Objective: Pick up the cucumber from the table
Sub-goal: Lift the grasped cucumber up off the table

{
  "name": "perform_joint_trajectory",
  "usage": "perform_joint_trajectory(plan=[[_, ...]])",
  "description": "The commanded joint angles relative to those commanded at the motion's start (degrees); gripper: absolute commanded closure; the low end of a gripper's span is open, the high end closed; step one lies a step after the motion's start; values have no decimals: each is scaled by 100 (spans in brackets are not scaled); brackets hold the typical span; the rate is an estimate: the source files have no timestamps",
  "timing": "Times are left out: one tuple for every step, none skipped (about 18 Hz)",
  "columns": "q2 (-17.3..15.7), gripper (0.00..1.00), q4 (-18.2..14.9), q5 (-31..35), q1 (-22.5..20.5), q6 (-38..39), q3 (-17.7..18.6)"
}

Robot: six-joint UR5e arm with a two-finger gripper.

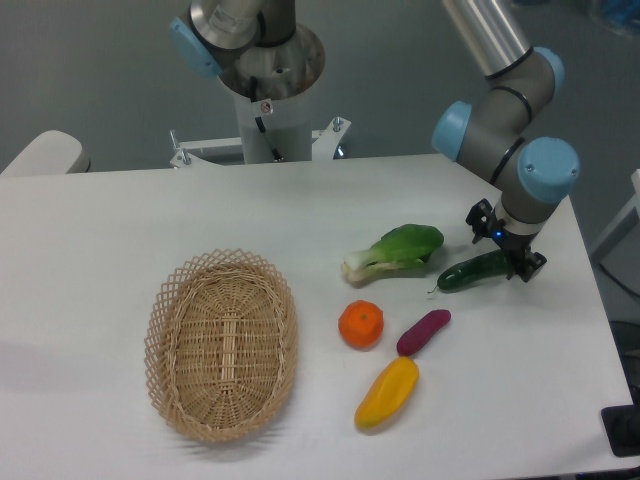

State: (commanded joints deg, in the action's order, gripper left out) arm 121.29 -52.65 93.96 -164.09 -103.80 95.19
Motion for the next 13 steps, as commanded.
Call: perform_joint_trajectory(plan=[[0, 76, 9, 0, -9, -18, 0], [-9, 79, 9, 0, -9, -18, -18], [-9, 79, 9, 0, 0, -18, -44], [-9, 79, 9, 0, 0, -18, -62], [-17, 79, 0, 0, 0, -44, -88], [-26, 79, -9, 0, 0, -44, -184], [-70, 79, -87, 0, 0, -44, -315], [-105, 79, -140, 9, 0, -44, -464], [-132, 79, -297, 9, 9, -70, -605], [-141, 79, -560, 9, 44, -79, -807], [-167, 79, -902, 9, 70, -79, -1035], [-228, 79, -1227, -17, 105, -62, -1229], [-272, 79, -1431, -44, 227, 17, -1379]])
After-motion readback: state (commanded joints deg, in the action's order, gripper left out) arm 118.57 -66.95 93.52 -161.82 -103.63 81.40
